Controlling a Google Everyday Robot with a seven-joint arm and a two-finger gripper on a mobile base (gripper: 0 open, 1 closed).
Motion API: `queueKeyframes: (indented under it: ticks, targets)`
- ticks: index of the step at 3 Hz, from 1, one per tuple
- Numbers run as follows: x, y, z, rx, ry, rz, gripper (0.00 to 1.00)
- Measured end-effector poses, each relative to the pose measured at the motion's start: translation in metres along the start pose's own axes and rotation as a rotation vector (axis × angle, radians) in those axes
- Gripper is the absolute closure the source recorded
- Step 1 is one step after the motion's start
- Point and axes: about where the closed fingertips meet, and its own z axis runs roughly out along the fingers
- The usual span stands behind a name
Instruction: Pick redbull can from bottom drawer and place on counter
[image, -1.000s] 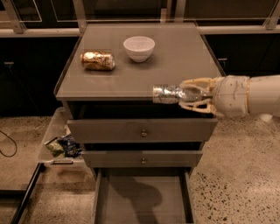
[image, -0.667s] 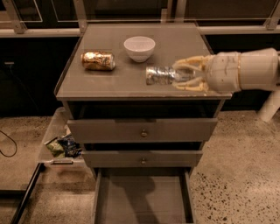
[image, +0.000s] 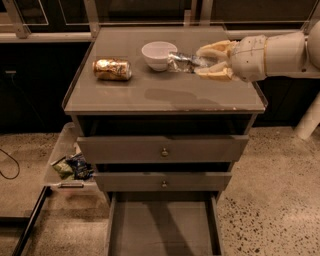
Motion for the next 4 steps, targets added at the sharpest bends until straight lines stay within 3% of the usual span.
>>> queueKeyframes:
  ticks: [2,3,4]
  targets:
    - [0.034,-0.034,0.021,0.047,0.166,0.066,1.00]
    - [0.053,-0.041,0.030,0.048,0.243,0.095,1.00]
    - [0.083,-0.042,0.033,0.045,0.280,0.162,1.00]
